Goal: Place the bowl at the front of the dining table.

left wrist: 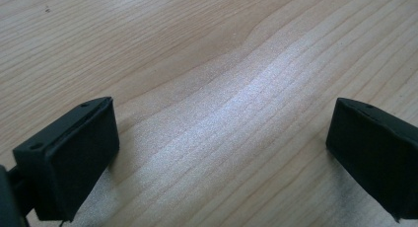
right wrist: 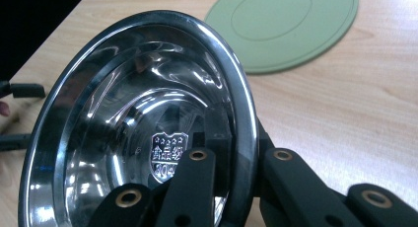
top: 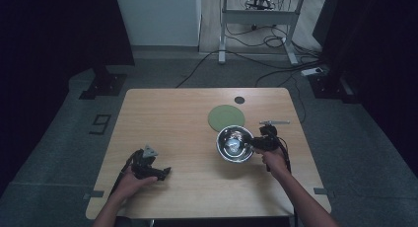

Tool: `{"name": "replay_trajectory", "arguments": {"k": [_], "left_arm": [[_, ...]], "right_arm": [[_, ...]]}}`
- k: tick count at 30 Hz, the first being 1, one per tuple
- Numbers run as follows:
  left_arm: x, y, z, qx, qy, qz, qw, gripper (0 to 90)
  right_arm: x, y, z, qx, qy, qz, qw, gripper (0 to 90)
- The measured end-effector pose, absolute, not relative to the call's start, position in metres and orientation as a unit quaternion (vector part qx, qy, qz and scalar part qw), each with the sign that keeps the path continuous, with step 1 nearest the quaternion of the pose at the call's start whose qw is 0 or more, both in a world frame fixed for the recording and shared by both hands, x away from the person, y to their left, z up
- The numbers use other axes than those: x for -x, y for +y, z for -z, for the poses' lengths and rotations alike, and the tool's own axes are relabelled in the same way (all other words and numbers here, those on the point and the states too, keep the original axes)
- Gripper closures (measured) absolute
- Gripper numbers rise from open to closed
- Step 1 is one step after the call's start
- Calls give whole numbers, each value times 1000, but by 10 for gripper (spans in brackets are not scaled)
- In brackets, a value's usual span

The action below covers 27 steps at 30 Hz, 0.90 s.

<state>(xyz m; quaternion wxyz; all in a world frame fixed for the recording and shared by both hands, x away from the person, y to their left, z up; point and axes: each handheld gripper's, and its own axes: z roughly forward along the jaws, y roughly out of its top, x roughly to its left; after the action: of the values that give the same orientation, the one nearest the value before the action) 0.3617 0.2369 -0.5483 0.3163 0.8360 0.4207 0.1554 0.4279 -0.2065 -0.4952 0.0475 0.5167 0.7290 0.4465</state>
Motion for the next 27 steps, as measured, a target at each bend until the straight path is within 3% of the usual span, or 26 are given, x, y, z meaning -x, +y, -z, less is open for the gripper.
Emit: {"name": "replay_trajectory", "arguments": {"k": [27], "left_arm": [[-362,237,548,-836,421,-155,316,0]], "right_arm": [[-454,-199,493,-535,714,-448,59,867]]}}
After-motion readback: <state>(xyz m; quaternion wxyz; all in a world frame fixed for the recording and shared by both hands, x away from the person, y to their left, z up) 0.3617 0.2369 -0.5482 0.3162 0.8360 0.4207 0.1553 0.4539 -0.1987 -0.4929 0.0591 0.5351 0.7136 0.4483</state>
